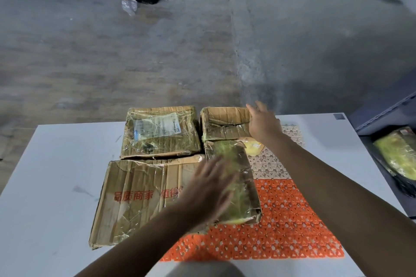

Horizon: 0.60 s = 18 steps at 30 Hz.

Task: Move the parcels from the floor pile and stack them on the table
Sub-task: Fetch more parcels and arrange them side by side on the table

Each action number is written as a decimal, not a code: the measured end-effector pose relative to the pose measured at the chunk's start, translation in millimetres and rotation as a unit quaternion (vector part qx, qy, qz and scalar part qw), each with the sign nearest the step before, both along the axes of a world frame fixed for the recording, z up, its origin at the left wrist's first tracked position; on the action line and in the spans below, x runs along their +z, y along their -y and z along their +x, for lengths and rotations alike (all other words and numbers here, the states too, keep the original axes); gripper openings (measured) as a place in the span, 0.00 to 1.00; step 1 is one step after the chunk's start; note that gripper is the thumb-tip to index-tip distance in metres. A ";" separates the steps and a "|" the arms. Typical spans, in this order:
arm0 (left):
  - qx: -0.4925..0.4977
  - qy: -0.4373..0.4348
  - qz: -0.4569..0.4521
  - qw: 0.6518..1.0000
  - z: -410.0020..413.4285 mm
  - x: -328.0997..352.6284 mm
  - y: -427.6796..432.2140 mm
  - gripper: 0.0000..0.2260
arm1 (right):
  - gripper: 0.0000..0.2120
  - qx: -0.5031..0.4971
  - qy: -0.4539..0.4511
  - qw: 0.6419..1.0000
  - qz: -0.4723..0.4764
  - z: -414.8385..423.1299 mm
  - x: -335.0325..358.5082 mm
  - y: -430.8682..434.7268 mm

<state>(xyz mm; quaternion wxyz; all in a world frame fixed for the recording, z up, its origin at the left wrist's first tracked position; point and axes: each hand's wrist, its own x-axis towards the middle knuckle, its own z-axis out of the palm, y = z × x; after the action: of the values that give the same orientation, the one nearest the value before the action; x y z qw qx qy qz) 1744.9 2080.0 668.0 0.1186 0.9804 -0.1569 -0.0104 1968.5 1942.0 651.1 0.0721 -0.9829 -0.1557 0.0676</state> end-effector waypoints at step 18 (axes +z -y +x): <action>0.228 -0.122 0.037 0.965 36.5 -17.3 -95.7 0.26 | 0.34 -0.021 -0.007 0.999 -0.036 -18.3 13.1 -18.7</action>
<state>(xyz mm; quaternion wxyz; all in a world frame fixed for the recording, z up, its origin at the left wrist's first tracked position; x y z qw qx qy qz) 1781.4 2175.7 650.7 0.0995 0.9854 0.0865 -0.1081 1950.3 1960.7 664.2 0.0391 -0.9875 -0.1315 0.0781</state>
